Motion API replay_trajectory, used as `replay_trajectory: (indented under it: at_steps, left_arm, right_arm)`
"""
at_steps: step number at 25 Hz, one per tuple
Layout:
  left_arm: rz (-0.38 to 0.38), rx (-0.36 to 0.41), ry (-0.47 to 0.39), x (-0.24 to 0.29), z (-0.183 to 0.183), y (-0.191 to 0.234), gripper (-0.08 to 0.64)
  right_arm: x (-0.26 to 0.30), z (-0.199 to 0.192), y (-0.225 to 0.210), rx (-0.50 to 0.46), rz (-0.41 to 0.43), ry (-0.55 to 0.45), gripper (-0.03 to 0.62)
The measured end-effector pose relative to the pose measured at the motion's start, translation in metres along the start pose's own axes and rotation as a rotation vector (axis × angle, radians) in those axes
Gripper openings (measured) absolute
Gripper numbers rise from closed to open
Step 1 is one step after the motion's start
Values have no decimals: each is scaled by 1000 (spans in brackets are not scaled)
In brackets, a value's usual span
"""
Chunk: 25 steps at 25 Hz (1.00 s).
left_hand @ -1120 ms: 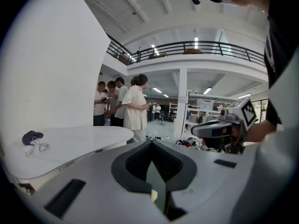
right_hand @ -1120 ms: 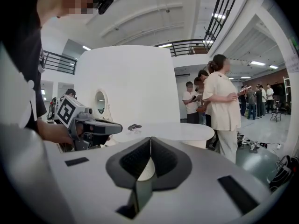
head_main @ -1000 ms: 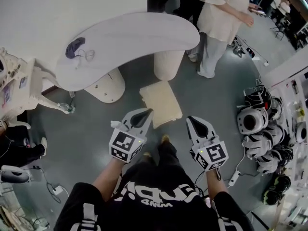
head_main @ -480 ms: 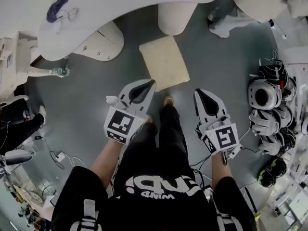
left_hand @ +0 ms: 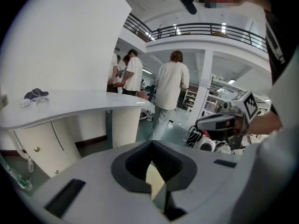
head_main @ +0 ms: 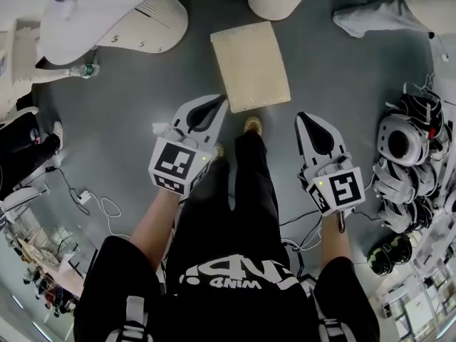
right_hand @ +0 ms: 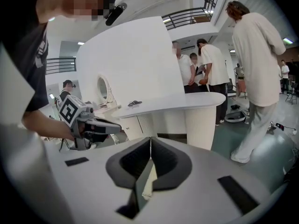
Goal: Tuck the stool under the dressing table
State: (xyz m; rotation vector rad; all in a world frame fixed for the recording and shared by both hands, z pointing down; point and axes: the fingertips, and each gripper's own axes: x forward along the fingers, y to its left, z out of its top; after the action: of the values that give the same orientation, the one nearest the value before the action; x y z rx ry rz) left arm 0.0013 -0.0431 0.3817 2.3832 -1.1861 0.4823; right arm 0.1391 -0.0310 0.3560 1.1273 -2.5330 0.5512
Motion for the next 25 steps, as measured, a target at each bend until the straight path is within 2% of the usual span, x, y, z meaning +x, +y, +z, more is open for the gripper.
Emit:
replay_trajectory:
  at_steps: [5,8,11,15,22,25]
  left_arm:
    - [58,-74,37,40,-34,33,9]
    - [77,-126,68,65,-63,52,9]
    - [90,-170,104,90,-98,69,9]
    - [96,-236,145,111,-139,87,10]
    - [87,-343,189,128,-178,102,14]
    - [69,-393,193,136,-186,107,93]
  right_arm:
    - [46,-33,-46,-2,29,66,23]
    - [76,-57,-70,36,49,101,23]
    - [104,-86,-90,32,59,143,24]
    - [133,-123,-100,53,83,205,23]
    - [154,-165,-123,27,147,308,25]
    - [163,-180,-138,15,176,357,25]
